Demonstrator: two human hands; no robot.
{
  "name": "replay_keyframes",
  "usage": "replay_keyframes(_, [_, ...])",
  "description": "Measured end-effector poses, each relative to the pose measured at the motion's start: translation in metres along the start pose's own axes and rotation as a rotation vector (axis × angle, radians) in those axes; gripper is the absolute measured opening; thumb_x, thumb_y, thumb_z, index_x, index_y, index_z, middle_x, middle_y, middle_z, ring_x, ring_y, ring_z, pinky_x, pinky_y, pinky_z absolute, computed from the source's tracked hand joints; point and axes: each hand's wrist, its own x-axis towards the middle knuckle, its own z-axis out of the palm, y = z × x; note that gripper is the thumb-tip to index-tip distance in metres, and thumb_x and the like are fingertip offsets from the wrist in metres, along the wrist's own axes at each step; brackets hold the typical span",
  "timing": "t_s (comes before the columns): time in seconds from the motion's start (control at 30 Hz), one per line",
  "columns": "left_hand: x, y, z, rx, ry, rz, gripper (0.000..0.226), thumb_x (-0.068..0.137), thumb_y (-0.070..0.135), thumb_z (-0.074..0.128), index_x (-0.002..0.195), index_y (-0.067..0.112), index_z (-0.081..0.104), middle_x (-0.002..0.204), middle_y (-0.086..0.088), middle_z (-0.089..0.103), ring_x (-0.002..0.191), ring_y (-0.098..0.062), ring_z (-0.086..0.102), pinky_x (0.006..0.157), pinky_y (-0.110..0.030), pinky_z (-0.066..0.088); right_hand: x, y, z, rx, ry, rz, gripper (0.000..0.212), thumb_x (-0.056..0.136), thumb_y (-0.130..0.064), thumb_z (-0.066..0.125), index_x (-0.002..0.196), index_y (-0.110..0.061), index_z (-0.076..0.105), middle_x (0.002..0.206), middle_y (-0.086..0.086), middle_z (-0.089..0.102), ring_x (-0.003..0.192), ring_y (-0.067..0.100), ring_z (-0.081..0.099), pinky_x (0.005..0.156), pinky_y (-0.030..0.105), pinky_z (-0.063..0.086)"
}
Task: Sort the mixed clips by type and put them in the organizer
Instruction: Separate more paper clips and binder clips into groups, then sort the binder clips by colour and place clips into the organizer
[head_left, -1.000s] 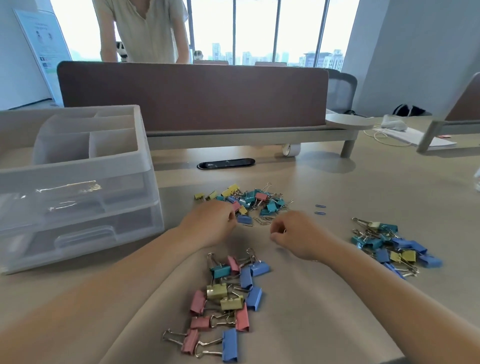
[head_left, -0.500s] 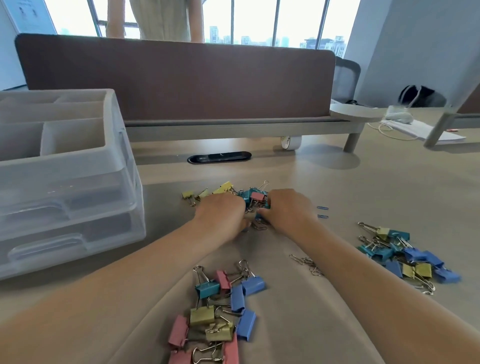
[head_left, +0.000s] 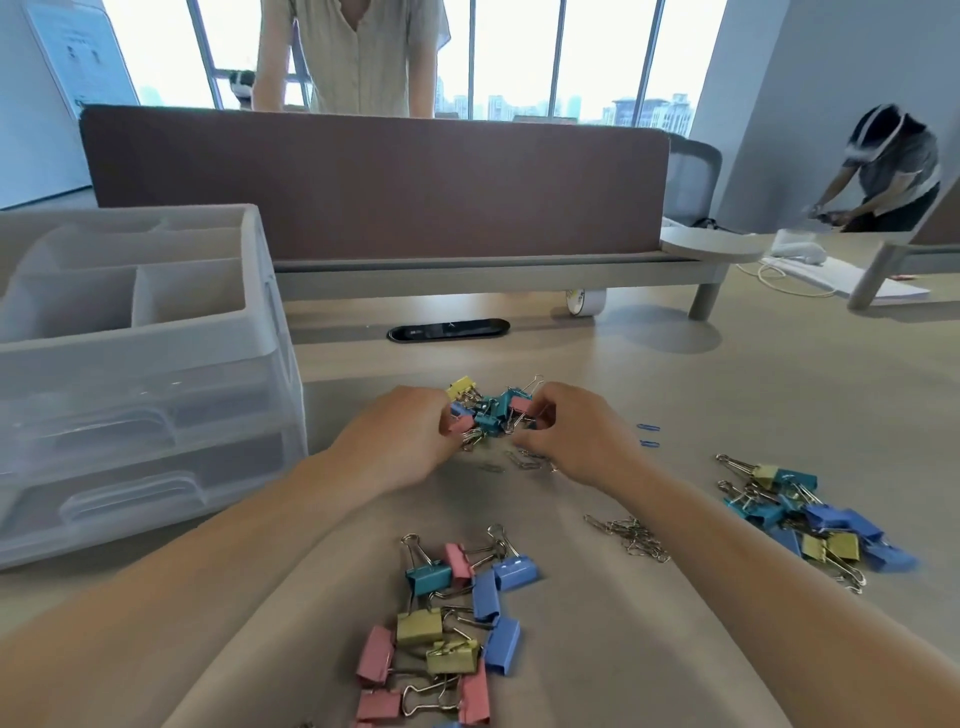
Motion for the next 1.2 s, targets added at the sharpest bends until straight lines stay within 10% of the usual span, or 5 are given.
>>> replay_keyframes(0.53, [-0.057,-0.01,-0.005,0.031,-0.296,0.066,0.022,0.094,0.027,0.06,0.112,0.02,0.07,0.109,0.003,0.063,0.093,-0.012,0.058,0.083,-0.029,0.05,-0.049,-0.03,0.027,-0.223,-0.241,-0.108,0.021,0.099,-0.036,0.05,0.105,-0.024,0.066,0.101,-0.005,0.065,0.09,0.013,0.06,0.083,0.036,0.056])
replay_keyframes(0.93, [-0.047,0.0,-0.007,0.002,-0.21,0.108,0.016,0.094,0.022,0.051,0.082,0.021,0.062,0.087,0.003,0.057,0.079,-0.012,0.055,0.07,-0.03,0.047,-0.058,-0.039,0.029,-0.17,-0.306,-0.191,0.033,0.098,-0.015,0.045,0.125,-0.024,0.062,0.125,-0.002,0.062,0.11,0.016,0.057,0.093,0.031,0.05])
replay_keyframes(1.2, [-0.016,0.007,0.006,0.013,-0.137,0.154,0.029,0.097,0.021,0.047,0.119,0.019,0.066,0.118,0.001,0.065,0.1,-0.017,0.06,0.087,-0.039,0.052,-0.028,-0.003,0.007,-0.177,-0.106,-0.048,0.029,0.096,-0.014,0.047,0.113,-0.024,0.069,0.113,-0.006,0.066,0.096,0.012,0.06,0.079,0.026,0.048])
